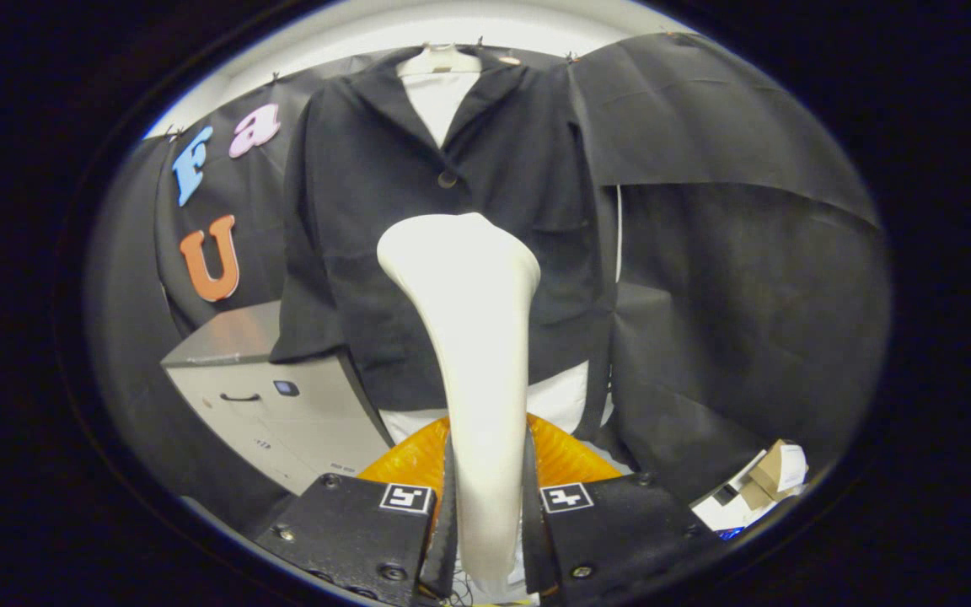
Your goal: Iron the clothes twice with a garment steamer, once on the left side and once on the right side.
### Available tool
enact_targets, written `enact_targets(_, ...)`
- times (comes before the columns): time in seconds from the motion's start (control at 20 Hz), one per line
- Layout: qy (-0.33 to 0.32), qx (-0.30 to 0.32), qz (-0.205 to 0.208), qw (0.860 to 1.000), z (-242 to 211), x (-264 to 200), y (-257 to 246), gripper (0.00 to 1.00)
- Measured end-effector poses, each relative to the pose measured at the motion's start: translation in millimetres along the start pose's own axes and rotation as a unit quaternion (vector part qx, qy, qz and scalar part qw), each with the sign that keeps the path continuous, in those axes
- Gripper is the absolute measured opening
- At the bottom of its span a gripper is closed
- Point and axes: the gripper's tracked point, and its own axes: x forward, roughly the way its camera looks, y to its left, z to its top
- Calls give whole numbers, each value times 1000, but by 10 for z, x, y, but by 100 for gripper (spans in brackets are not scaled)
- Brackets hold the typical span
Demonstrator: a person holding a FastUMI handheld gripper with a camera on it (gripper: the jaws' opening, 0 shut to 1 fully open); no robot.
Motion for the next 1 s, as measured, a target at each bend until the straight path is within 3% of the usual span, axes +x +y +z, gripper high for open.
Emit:
enact_targets(0.25, -42, 24, -6, 999, 701, -149, -366, 34)
enact_targets(0.5, -73, 31, 7, 997, 1420, 17, -517, 34)
enact_targets(1.0, -102, 24, 28, 994, 2395, 671, -241, 34)
